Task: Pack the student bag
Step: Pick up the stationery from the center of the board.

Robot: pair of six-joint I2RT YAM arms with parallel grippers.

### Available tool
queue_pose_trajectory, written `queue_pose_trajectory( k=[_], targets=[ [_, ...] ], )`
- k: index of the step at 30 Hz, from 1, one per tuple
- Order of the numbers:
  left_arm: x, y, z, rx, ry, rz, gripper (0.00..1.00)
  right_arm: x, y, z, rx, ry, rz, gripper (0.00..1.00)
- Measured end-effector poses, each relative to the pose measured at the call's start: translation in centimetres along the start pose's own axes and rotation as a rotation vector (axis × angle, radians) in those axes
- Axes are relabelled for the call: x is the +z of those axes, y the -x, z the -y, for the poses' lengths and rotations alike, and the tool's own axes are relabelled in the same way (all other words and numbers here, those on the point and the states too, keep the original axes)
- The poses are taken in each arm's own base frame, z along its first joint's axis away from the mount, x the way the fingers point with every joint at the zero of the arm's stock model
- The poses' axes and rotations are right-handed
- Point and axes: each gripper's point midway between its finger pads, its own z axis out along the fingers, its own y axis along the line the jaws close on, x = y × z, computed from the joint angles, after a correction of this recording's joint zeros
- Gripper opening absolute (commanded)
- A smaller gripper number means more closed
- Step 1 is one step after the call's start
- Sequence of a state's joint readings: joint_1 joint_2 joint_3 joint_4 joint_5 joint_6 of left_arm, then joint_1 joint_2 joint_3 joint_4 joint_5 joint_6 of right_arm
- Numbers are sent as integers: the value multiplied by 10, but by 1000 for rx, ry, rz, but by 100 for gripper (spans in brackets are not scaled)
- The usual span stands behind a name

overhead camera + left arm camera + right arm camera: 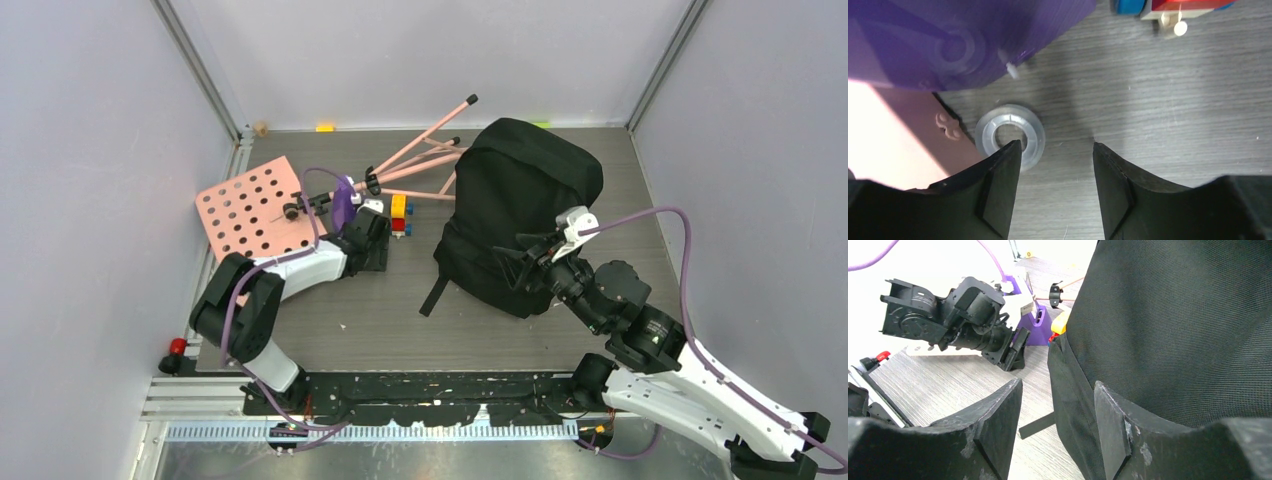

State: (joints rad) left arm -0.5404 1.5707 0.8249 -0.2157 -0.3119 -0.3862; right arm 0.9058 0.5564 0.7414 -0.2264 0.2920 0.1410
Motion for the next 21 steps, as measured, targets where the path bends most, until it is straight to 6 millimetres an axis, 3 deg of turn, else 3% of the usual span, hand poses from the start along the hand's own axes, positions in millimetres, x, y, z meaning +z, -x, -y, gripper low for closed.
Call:
queue_pose_trajectory(
  k=[12, 21],
  targets=[
    [16, 10, 3, 2, 30, 3, 47, -2, 1, 1, 4, 0, 10, 59],
    [13, 3, 7, -49, 11, 7, 39, -2, -1, 1, 8, 0, 7, 59]
  ],
)
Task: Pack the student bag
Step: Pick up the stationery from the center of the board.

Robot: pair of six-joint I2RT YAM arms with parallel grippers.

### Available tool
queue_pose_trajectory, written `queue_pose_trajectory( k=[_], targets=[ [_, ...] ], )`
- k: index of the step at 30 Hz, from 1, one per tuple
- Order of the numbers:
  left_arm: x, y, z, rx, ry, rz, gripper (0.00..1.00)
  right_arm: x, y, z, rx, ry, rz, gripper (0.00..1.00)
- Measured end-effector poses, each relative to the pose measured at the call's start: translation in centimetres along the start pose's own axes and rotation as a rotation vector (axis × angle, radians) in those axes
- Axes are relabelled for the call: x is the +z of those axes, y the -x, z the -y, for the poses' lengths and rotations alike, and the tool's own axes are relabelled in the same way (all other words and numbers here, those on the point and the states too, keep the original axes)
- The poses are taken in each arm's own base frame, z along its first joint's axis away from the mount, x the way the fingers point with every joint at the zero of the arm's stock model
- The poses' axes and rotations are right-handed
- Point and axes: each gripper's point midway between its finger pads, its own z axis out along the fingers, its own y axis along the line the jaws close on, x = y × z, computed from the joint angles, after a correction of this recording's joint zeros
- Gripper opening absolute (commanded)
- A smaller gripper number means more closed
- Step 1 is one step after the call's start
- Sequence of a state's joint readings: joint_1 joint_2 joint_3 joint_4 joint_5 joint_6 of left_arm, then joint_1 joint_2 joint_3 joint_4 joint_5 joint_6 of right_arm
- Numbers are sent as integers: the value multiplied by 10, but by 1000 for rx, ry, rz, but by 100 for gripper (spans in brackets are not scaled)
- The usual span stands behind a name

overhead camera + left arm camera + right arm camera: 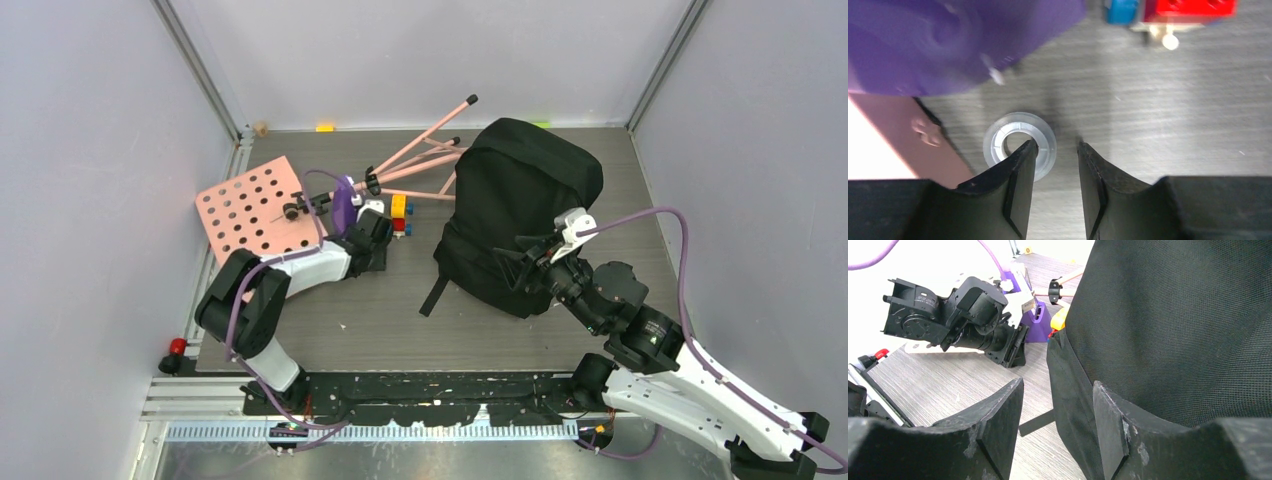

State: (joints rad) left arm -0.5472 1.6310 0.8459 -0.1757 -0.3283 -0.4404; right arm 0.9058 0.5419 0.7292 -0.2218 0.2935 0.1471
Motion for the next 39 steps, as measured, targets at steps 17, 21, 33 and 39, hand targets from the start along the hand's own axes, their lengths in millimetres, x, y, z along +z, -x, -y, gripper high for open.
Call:
queue_pose_trajectory(
  k=[17, 21, 33, 39],
  targets=[
    [-17, -22, 51, 39, -99, -19, 0, -1, -2, 1, 12, -5, -1, 53],
    [-19, -22, 50, 36, -103, -13, 0, -2, 0, 4, 20, -22, 10, 53],
    [-137, 3, 76, 113, -502, 340, 0, 8, 20, 14, 202, -198, -80, 56],
    [-203, 18, 111, 240, -738, 536, 0, 34, 10, -20, 397, -140, -180, 55]
  ],
)
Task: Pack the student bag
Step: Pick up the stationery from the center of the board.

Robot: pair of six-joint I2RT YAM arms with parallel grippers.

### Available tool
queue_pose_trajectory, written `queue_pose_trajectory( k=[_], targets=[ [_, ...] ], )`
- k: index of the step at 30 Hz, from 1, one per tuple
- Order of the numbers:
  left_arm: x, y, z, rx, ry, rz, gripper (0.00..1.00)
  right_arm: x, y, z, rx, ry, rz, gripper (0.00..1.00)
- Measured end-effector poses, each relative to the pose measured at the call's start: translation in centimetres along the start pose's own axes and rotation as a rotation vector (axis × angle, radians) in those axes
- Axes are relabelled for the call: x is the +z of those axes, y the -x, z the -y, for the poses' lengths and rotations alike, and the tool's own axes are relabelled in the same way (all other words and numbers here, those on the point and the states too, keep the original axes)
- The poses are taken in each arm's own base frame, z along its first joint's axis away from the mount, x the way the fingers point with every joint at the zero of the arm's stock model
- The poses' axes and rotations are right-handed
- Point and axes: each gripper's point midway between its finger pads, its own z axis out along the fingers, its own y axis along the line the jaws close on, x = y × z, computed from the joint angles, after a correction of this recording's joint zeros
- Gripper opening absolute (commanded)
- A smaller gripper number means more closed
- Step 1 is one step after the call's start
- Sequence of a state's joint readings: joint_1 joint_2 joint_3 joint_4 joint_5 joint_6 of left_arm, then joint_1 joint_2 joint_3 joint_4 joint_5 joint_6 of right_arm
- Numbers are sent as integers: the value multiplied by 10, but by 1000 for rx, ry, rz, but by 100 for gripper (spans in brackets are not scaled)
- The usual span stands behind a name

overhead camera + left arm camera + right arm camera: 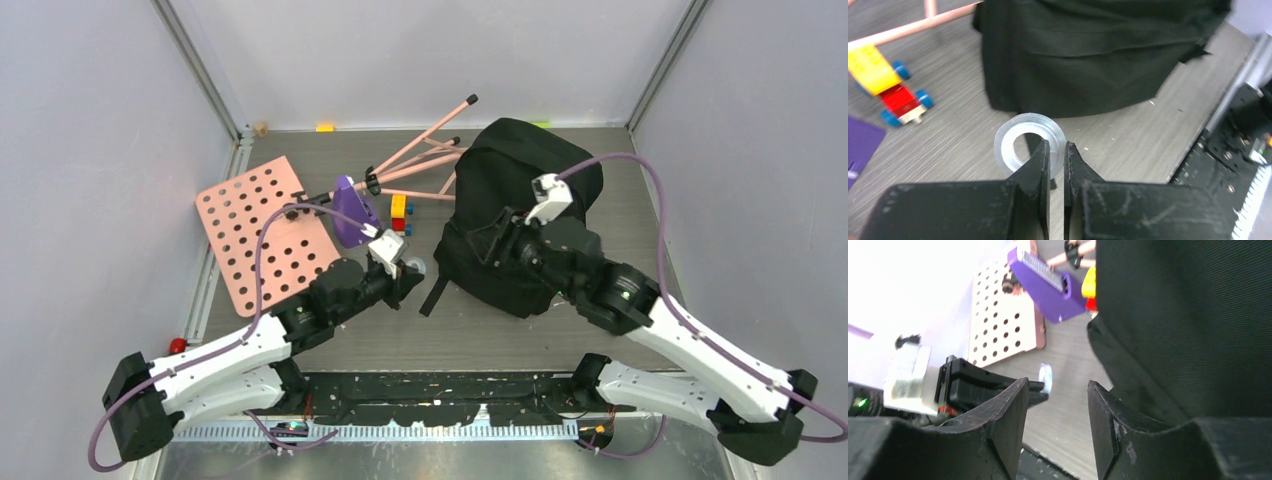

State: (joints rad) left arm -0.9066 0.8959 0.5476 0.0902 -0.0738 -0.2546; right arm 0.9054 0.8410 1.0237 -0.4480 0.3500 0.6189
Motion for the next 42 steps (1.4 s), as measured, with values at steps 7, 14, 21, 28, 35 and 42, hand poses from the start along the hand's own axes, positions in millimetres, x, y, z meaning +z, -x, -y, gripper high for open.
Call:
queue_pose_trajectory(
  k=[7, 14, 21, 28, 35, 42],
  targets=[
    [-7, 5, 67, 146, -195, 18, 0, 40, -67, -17, 128, 10, -255, 60],
    [-9, 17, 96, 231, -244, 83, 0, 33, -86, -16, 233, 14, -314, 53],
    [0, 17, 90, 244, -184, 97, 0, 23, -79, -25, 295, 53, -308, 42],
    [0, 35, 93, 238, -167, 171, 0, 18, -87, -19, 307, 39, -328, 43],
    [-1, 40, 96, 234, -178, 191, 0, 17, -89, -17, 305, 34, -334, 28],
    [-1, 40, 97, 237, -180, 194, 47, 20, -90, -14, 269, 34, -331, 0]
  ],
)
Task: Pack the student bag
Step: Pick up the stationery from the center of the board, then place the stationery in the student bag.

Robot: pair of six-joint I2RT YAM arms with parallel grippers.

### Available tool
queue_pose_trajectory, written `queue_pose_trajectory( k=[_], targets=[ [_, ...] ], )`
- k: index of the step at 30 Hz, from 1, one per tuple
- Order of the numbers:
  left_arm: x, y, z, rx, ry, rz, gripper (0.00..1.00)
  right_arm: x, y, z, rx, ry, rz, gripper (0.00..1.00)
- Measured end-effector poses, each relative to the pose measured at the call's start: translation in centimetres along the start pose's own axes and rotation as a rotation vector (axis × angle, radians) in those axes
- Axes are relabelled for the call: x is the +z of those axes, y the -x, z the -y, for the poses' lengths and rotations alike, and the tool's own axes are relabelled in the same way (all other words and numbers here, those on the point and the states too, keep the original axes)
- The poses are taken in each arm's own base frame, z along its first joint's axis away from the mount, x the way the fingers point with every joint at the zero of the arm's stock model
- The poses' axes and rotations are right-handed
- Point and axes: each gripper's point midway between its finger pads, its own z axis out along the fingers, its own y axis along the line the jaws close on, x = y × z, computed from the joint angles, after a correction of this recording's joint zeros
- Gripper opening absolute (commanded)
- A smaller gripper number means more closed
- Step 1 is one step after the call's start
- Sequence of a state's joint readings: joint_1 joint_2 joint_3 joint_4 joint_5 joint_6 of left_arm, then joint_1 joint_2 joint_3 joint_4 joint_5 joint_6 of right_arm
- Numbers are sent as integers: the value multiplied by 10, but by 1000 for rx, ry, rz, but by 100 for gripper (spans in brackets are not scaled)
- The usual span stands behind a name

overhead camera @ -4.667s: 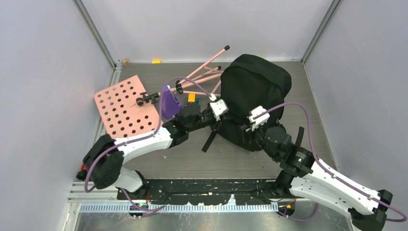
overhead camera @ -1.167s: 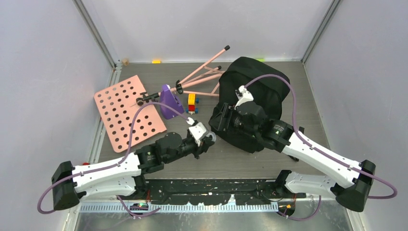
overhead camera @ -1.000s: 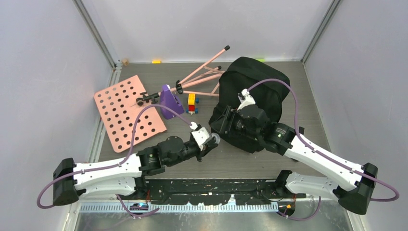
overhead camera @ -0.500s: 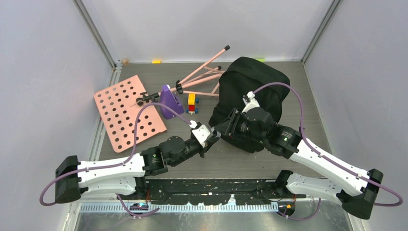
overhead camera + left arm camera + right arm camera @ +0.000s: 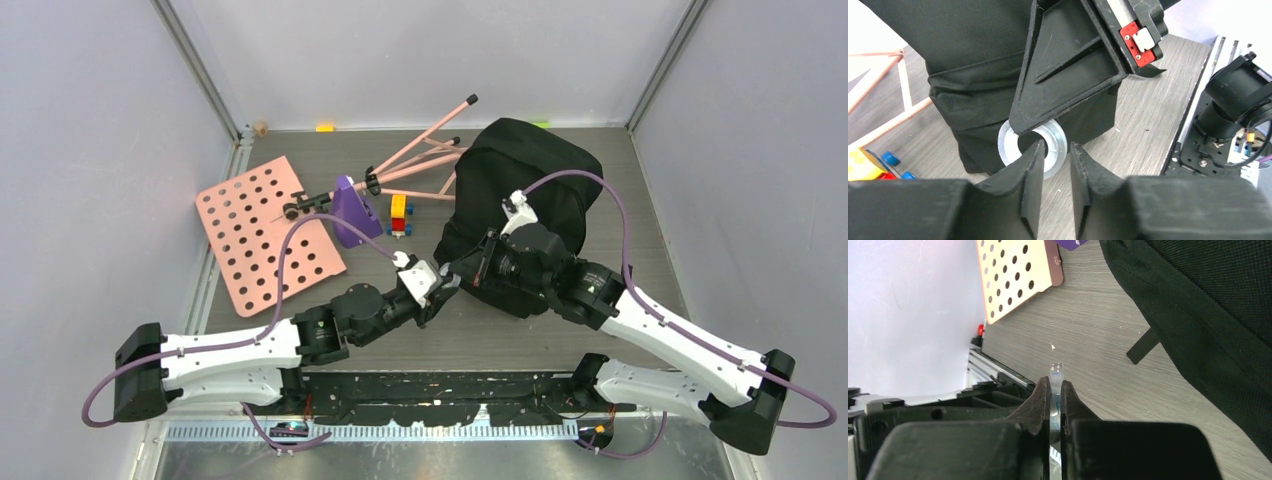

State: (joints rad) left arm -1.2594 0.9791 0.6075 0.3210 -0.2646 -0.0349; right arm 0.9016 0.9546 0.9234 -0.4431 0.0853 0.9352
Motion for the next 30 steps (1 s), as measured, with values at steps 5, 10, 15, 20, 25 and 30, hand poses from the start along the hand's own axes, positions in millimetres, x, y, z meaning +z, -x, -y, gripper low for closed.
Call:
queue_pose_trajectory(
  k=[5, 10, 15, 20, 25, 30],
  targets=[
    [-6, 5, -6, 55, 13, 8, 87, -7, 11, 13, -120, -61, 48, 0],
    [-9, 8, -25, 131, 72, 7, 89, -44, 51, 17, -266, -126, 196, 0],
    [12, -19, -43, 256, 107, -102, 88, -86, 85, 23, -369, -187, 335, 0],
    [43, -44, -41, 388, 69, -189, 84, -109, 92, 38, -428, -235, 376, 0],
    [69, -41, -34, 453, 31, -183, 75, -124, 94, 46, -455, -251, 400, 0],
    [89, -30, -31, 488, 19, -145, 66, -137, 94, 52, -465, -252, 420, 0]
  ],
)
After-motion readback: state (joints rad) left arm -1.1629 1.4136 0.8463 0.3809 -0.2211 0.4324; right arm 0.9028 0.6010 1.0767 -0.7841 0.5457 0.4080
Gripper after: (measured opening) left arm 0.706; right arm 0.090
